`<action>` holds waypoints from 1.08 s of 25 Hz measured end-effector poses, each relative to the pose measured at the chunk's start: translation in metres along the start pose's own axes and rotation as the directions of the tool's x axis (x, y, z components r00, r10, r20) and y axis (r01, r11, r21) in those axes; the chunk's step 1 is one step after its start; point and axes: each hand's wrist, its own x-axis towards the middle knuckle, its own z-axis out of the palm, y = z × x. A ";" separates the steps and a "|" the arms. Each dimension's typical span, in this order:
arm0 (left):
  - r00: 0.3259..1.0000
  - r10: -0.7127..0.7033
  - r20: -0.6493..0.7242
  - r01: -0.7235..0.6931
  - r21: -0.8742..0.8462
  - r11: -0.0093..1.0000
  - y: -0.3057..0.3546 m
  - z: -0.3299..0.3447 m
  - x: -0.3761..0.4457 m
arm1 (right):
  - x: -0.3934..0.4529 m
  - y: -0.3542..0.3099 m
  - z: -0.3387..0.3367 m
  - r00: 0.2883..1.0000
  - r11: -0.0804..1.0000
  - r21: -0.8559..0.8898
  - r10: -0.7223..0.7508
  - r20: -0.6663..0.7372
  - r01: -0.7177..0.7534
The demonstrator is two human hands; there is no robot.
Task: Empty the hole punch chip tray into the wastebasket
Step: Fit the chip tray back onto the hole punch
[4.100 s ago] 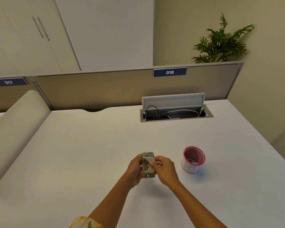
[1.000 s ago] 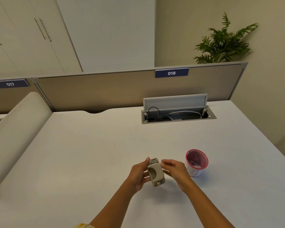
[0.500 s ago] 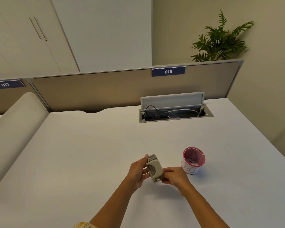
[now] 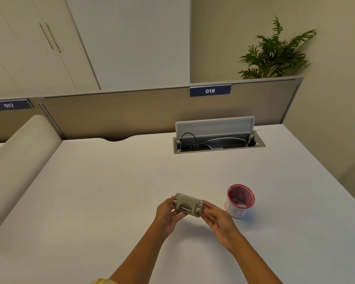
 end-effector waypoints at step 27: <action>1.000 0.016 0.027 -0.024 0.310 0.950 -0.007 -0.011 0.001 | 0.024 0.004 0.007 0.981 0.837 -0.547 -0.084 -0.173 -0.025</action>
